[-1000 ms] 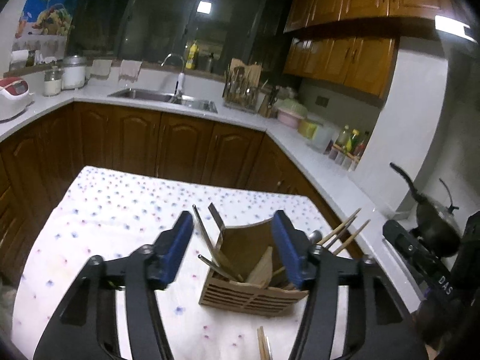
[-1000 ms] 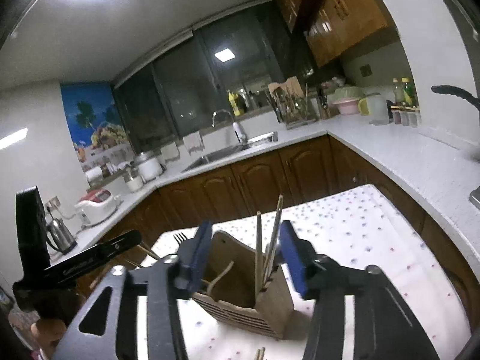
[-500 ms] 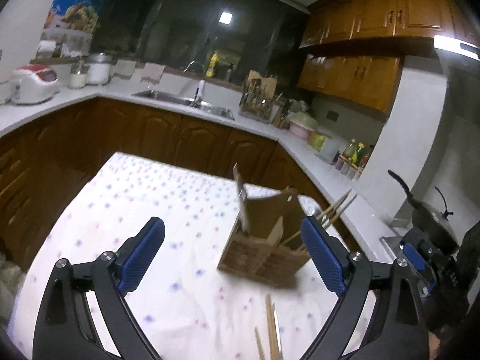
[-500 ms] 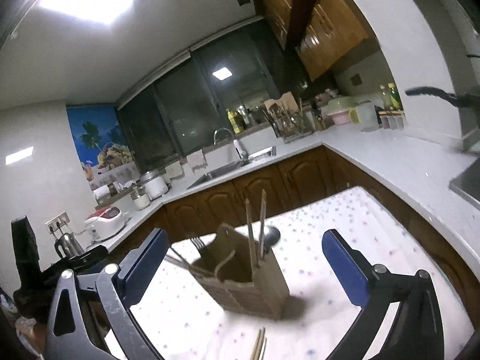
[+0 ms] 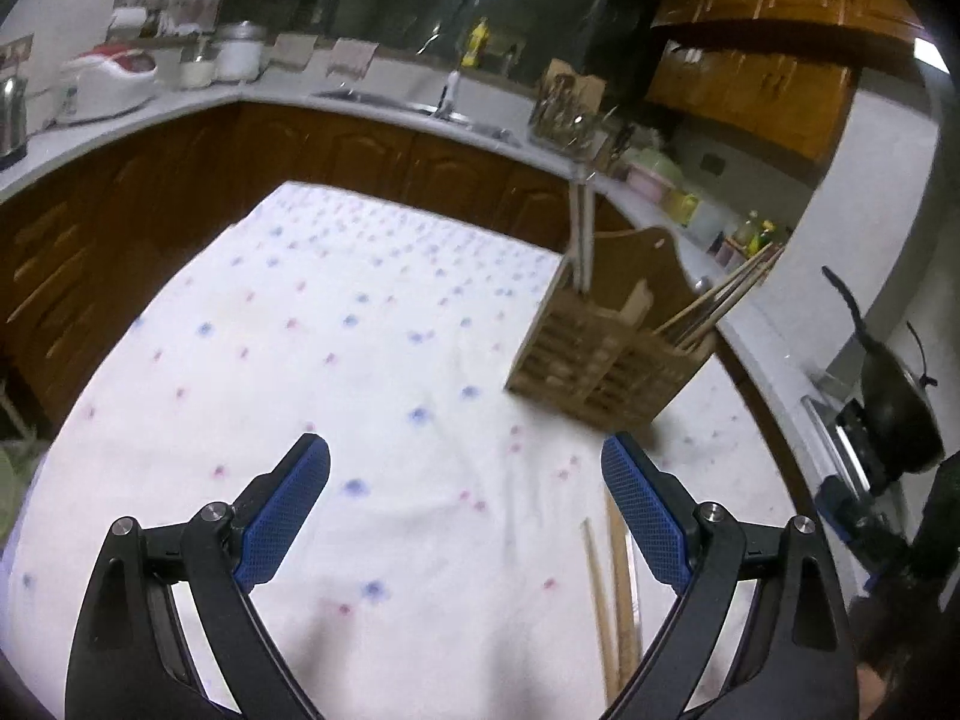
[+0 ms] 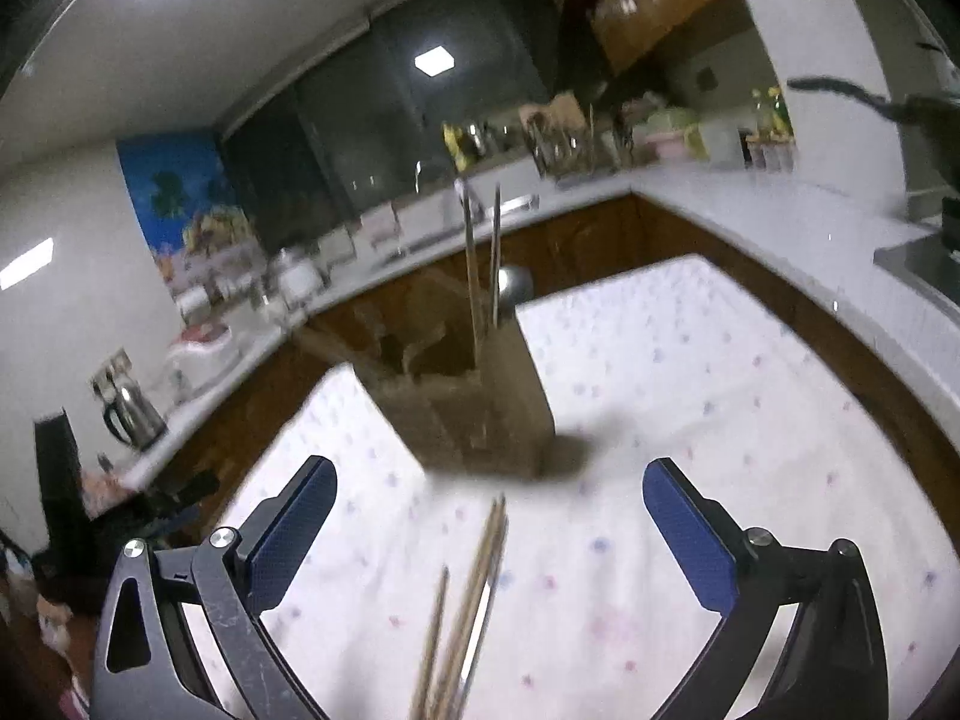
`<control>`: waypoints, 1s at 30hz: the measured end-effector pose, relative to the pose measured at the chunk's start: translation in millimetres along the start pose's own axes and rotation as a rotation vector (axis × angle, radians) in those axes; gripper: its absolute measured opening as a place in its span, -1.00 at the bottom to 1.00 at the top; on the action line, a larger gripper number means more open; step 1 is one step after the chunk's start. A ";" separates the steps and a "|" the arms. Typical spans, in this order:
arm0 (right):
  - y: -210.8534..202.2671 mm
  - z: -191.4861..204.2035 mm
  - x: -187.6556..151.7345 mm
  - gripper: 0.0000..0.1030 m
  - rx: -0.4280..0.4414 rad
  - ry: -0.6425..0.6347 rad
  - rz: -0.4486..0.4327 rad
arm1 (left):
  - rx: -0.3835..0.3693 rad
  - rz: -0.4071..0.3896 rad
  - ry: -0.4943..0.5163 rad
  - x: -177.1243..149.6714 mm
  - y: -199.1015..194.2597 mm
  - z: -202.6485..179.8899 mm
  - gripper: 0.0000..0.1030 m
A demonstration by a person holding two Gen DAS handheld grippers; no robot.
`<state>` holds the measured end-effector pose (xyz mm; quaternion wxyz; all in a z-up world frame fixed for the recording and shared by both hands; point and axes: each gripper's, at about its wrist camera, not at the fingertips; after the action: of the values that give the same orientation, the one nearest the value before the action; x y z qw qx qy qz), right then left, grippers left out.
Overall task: Organize utensils
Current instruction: 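Move both open tools back down over the remaining chopsticks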
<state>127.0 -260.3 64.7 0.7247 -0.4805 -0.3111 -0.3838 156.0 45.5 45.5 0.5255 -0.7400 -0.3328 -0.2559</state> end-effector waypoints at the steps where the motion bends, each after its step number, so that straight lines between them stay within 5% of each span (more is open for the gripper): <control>1: 5.1 0.9 -5.5 0.87 -0.003 -0.005 0.026 | 0.005 0.008 -0.005 -2.6 1.6 4.0 0.83; 10: 71.2 24.7 -60.5 -0.23 -0.020 -0.103 0.302 | 0.039 0.100 -0.022 -26.2 14.9 19.8 0.83; 15: 105.6 26.6 -83.0 -0.56 -0.081 -0.150 0.419 | 0.030 0.133 0.012 -31.3 21.8 8.6 0.83; 24: 62.0 -20.0 -81.6 -0.63 -0.132 -0.109 0.407 | 0.004 0.237 0.114 -43.9 49.2 -29.0 0.82; 26: 47.4 -36.8 -79.9 -0.48 -0.134 -0.058 0.393 | 0.008 0.265 0.166 -47.6 61.4 -46.8 0.81; 30: 23.0 -58.3 -69.7 -0.48 -0.121 0.026 0.325 | 0.004 0.320 0.249 -54.1 87.3 -76.9 0.46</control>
<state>115.8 -291.3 -23.1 0.7508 -0.5621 -0.1963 -0.2859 185.2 -59.2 -22.7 0.5982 -0.7450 -0.1438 -0.2578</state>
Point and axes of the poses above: each gripper's, at about its wrist camera, not at the fingertips, and y roughly the way its jaws point, z to its left, x to its top
